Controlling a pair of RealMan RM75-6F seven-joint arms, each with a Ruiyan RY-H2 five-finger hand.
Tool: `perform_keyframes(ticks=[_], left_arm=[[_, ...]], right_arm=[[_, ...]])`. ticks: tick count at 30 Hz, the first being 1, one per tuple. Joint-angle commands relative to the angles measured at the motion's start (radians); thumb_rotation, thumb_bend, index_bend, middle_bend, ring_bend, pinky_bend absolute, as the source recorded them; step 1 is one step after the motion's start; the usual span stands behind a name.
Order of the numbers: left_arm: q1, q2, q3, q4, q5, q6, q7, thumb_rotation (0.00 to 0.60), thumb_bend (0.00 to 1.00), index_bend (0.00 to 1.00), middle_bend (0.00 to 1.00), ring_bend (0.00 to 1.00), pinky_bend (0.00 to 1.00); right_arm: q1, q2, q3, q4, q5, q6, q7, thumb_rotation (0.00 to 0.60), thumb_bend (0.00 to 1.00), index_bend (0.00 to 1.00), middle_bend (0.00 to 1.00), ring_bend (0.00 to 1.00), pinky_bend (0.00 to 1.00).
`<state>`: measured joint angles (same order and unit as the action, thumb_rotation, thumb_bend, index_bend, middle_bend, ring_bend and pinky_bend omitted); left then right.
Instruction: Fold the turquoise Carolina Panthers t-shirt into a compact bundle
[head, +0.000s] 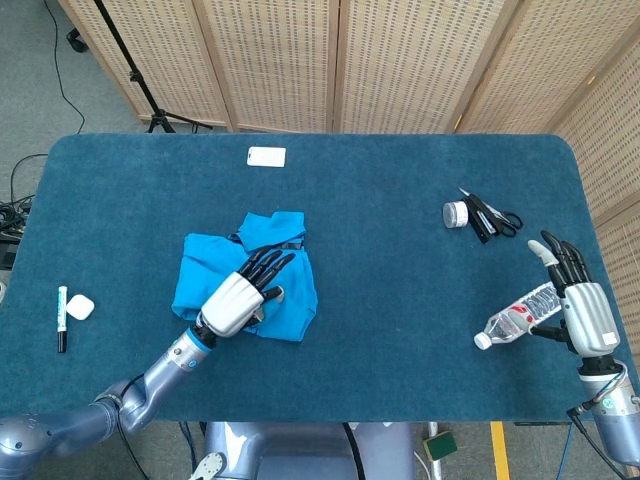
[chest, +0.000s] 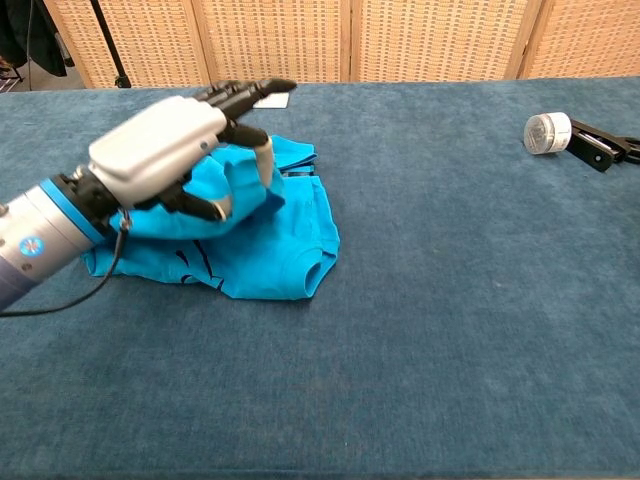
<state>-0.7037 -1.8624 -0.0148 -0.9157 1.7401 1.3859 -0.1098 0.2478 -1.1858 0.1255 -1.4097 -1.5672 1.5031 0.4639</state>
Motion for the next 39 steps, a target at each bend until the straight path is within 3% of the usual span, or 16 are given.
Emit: perform_keyframes(ticks=[1,10,11,13,15,17,18,21,27,36,39], left_arm=[[0.008,-0.017,0.025,0.009,0.003,-0.018,0.001,0.6,0.63,0.78,0.0,0.0,0.0],[0.014,-0.07,0.031,0.013,-0.041,-0.097,-0.017,0.6,0.58,0.77,0.0,0.0,0.0],[0.015,-0.075,0.029,0.013,-0.048,-0.106,-0.012,0.6,0.55,0.73,0.0,0.0,0.0],[0.02,-0.074,0.028,-0.004,-0.072,-0.142,0.003,0.6,0.46,0.54,0.0,0.0,0.0],[0.022,-0.06,0.02,-0.034,-0.091,-0.161,0.018,0.6,0.31,0.19,0.0,0.0,0.0],[0.026,-0.039,0.004,-0.072,-0.11,-0.166,0.029,0.6,0.2,0.03,0.0,0.0,0.0],[0.028,-0.026,-0.002,-0.094,-0.118,-0.167,0.029,0.6,0.13,0.0,0.0,0.0,0.0],[0.033,0.039,-0.024,-0.186,-0.132,-0.154,0.015,0.6,0.01,0.0,0.0,0.0,0.0],[0.025,0.144,-0.106,-0.286,-0.168,-0.122,0.015,0.6,0.0,0.0,0.0,0.0,0.0],[-0.049,0.141,-0.2,-0.207,-0.257,-0.222,0.038,0.6,0.0,0.0,0.0,0.0,0.0],[-0.076,0.114,-0.209,-0.147,-0.314,-0.31,0.078,0.6,0.0,0.0,0.0,0.0,0.0]], right_arm=[[0.0,0.0,0.0,0.0,0.001,-0.001,0.002,0.6,0.0,0.0,0.0,0.0,0.01],[0.0,-0.001,-0.003,0.0,-0.003,-0.001,-0.002,0.6,0.0,0.0,0.0,0.0,0.01],[0.0,-0.001,-0.003,0.0,-0.003,-0.001,-0.003,0.6,0.0,0.0,0.0,0.0,0.01],[-0.001,0.0,-0.002,0.0,-0.001,0.0,0.0,0.6,0.0,0.0,0.0,0.0,0.01],[-0.001,0.001,-0.001,0.001,0.001,-0.001,0.003,0.6,0.0,0.0,0.0,0.0,0.01],[-0.001,0.001,0.0,0.003,0.002,-0.002,0.004,0.6,0.0,0.0,0.0,0.0,0.01],[0.0,0.001,0.0,0.003,0.003,-0.003,0.005,0.6,0.0,0.0,0.0,0.0,0.01],[0.0,0.002,0.0,0.004,0.004,-0.005,0.008,0.6,0.0,0.0,0.0,0.0,0.01],[0.0,0.002,0.0,0.004,0.003,-0.005,0.011,0.6,0.0,0.0,0.0,0.0,0.01],[0.003,-0.003,-0.003,0.008,0.004,-0.015,0.003,0.6,0.0,0.0,0.0,0.0,0.01],[0.006,-0.005,0.001,0.015,0.016,-0.026,0.005,0.6,0.0,0.0,0.0,0.0,0.01]])
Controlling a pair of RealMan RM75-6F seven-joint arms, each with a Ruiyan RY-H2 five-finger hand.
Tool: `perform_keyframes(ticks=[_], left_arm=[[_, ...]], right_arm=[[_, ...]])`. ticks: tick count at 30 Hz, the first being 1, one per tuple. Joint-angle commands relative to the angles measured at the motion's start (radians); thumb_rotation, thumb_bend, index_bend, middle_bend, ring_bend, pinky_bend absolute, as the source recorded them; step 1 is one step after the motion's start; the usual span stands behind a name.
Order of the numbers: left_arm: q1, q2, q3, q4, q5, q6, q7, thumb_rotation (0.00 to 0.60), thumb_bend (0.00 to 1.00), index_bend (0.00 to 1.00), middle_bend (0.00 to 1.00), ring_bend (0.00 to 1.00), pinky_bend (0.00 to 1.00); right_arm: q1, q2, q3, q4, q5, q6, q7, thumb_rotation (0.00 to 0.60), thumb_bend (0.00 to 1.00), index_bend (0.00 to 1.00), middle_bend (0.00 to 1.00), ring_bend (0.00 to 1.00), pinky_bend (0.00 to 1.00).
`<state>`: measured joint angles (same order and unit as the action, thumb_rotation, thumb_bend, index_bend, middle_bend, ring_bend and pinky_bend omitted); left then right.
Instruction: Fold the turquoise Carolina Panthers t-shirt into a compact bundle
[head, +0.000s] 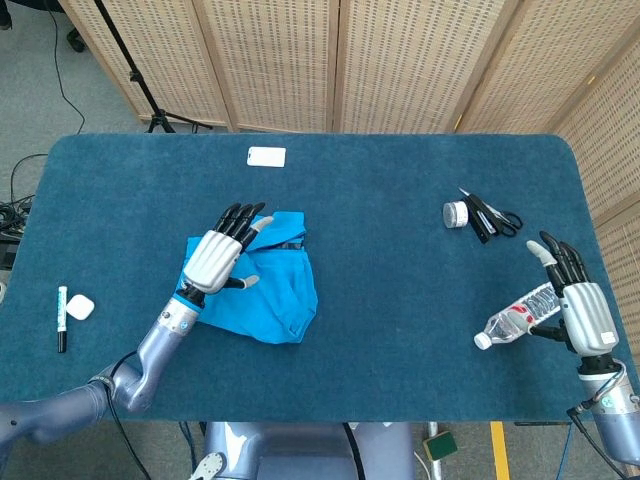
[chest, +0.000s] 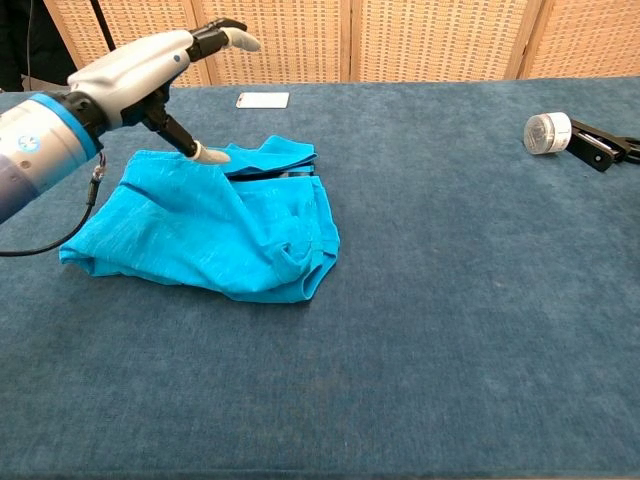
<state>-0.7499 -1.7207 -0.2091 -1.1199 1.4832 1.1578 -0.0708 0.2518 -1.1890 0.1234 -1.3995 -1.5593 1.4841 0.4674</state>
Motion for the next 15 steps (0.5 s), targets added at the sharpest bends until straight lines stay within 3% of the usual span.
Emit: perform_keyframes(ticks=[1,15], left_arm=[[-0.034,-0.037,-0.017,0.074,-0.074,-0.099,0.052,0.6,0.0,0.0,0.0,0.0,0.0],[-0.101,-0.166,-0.071,0.383,-0.173,-0.195,-0.015,0.6,0.01,0.0,0.0,0.0,0.0]], right_arm=[[0.003,-0.003,0.005,0.009,0.014,-0.012,0.003,0.6,0.0,0.0,0.0,0.0,0.01],[0.018,-0.021,0.011,0.048,0.046,-0.061,0.007,0.6,0.0,0.0,0.0,0.0,0.01]])
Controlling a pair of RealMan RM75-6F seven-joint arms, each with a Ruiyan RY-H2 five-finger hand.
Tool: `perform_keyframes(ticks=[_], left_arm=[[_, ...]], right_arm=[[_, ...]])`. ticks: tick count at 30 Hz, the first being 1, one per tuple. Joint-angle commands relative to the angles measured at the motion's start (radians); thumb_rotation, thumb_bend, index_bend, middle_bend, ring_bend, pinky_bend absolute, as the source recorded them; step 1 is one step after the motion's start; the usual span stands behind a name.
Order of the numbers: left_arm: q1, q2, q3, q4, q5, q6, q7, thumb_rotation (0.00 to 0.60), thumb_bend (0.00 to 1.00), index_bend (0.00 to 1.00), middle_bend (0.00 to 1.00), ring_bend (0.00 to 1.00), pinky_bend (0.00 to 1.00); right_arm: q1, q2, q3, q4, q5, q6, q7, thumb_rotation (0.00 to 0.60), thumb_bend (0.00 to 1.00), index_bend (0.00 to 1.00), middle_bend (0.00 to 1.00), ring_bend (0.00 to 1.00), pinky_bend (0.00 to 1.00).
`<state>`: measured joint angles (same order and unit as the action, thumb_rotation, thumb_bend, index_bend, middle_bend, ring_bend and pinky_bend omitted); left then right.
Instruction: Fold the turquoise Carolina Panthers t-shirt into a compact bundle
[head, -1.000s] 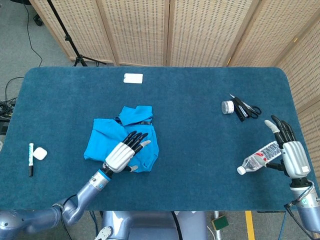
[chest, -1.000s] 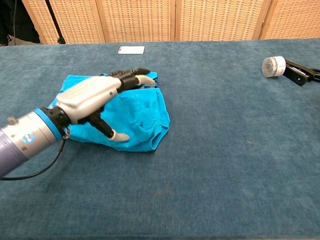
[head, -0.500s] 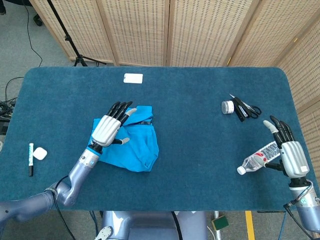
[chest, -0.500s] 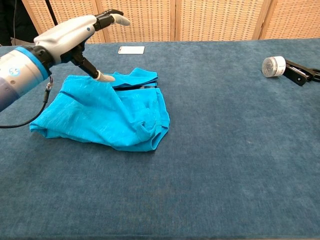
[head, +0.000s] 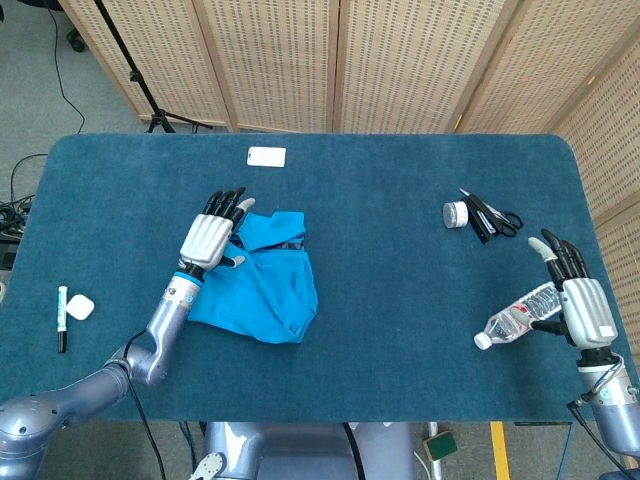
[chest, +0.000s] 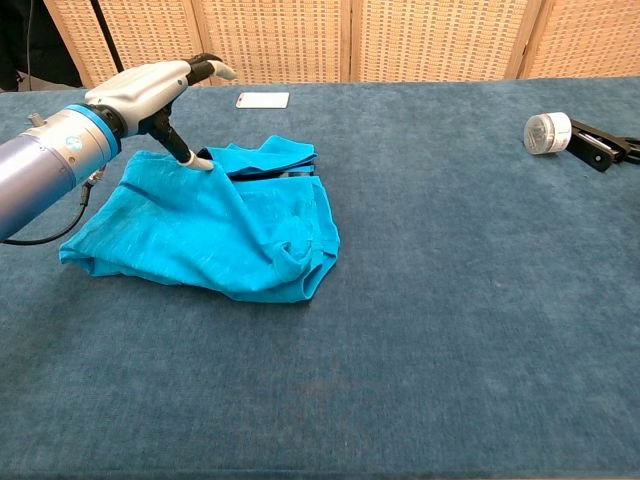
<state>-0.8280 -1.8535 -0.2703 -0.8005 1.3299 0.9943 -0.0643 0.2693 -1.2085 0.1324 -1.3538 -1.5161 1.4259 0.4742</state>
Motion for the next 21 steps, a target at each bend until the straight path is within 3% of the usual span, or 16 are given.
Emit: perform_keyframes(ticks=[1,21], left_arm=[[-0.025,-0.038,-0.009,0.078,-0.022,-0.037,-0.028,0.6,0.02,0.0,0.0,0.0,0.0],[-0.064,-0.143,0.022,0.312,-0.007,-0.098,-0.176,0.6,0.09,0.0,0.0,0.0,0.0]], right_arm=[[0.001,-0.002,0.002,0.004,0.005,-0.004,0.001,0.6,0.0,0.0,0.0,0.0,0.01],[0.006,-0.011,0.004,0.019,0.015,-0.022,-0.003,0.6,0.0,0.0,0.0,0.0,0.01]])
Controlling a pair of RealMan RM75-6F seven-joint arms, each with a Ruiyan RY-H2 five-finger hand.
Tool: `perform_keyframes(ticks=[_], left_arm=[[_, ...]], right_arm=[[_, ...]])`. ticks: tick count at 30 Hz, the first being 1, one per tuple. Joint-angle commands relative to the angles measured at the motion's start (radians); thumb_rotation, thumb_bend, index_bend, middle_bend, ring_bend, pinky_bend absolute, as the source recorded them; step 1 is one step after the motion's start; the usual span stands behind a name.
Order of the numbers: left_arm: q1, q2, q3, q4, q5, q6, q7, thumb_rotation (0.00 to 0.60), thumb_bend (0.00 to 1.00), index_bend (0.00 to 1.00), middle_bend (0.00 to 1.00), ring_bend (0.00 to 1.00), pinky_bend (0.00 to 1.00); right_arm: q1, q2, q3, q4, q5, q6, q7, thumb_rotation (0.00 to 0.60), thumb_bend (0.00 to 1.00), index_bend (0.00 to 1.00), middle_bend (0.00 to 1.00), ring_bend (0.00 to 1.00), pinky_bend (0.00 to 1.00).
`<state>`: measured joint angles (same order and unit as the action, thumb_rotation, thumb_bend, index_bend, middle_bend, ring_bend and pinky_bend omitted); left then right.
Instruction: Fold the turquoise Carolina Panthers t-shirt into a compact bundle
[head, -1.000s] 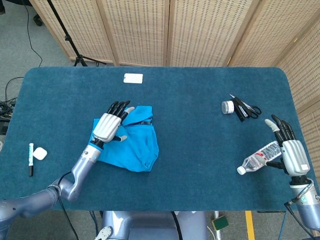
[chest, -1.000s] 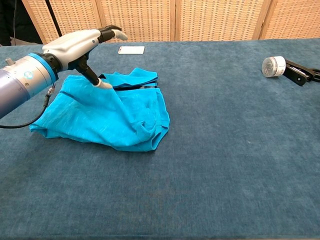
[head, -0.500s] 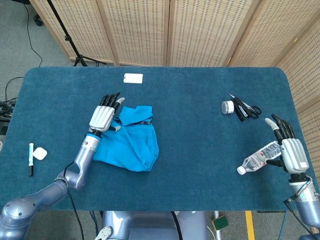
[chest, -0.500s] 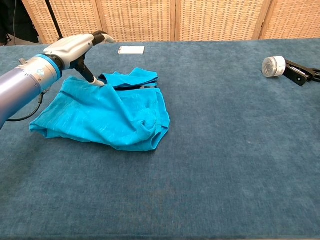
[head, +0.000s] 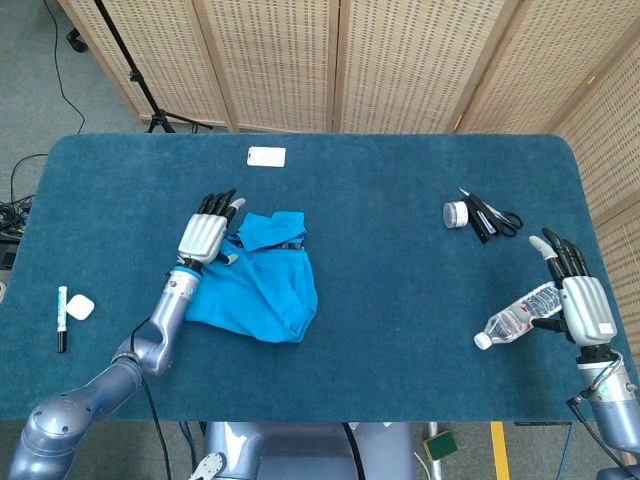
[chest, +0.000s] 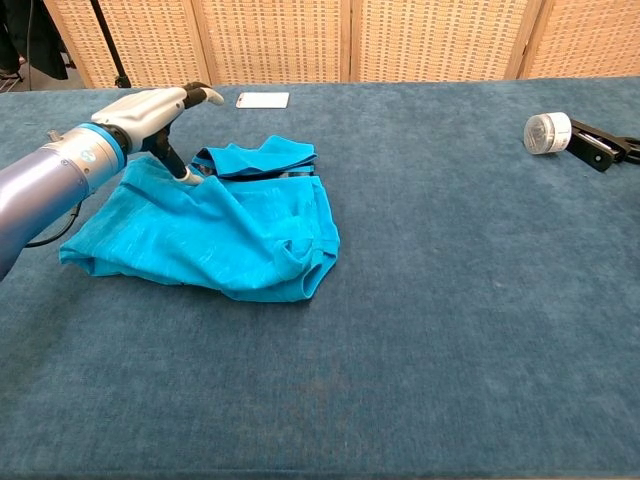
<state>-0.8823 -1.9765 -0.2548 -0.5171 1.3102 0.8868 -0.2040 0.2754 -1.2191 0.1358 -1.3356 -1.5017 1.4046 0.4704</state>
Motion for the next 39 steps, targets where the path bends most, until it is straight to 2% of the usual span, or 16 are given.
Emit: perform_keyframes(ticks=[1,14,19,24,32,39], left_arm=[[-0.012,-0.028,0.01,0.042,0.02,0.019,-0.048,0.6,0.1,0.0,0.0,0.0,0.0],[-0.068,-0.104,0.035,0.182,0.055,0.011,-0.098,0.6,0.2,0.15,0.0,0.0,0.0],[-0.068,-0.12,0.044,0.209,0.059,0.001,-0.115,0.6,0.23,0.27,0.0,0.0,0.0],[-0.071,-0.134,0.047,0.234,0.06,0.004,-0.128,0.6,0.3,0.4,0.0,0.0,0.0],[-0.096,-0.157,0.029,0.275,0.037,-0.036,-0.119,0.6,0.33,0.47,0.0,0.0,0.0],[-0.117,-0.17,-0.009,0.31,-0.004,-0.064,-0.107,0.6,0.35,0.47,0.0,0.0,0.0]], right_arm=[[0.001,0.0,0.0,0.001,0.001,-0.002,0.001,0.6,0.0,0.0,0.0,0.0,0.01],[0.001,0.001,0.004,0.006,0.005,-0.005,0.01,0.6,0.0,0.0,0.0,0.0,0.01],[0.001,0.003,0.006,0.006,0.007,-0.003,0.015,0.6,0.0,0.0,0.0,0.0,0.01],[0.001,0.003,0.005,0.007,0.005,-0.004,0.017,0.6,0.0,0.0,0.0,0.0,0.01],[0.001,0.002,0.005,0.01,0.006,-0.006,0.016,0.6,0.0,0.0,0.0,0.0,0.01],[0.003,0.0,0.004,0.014,0.008,-0.013,0.015,0.6,0.0,0.0,0.0,0.0,0.01]])
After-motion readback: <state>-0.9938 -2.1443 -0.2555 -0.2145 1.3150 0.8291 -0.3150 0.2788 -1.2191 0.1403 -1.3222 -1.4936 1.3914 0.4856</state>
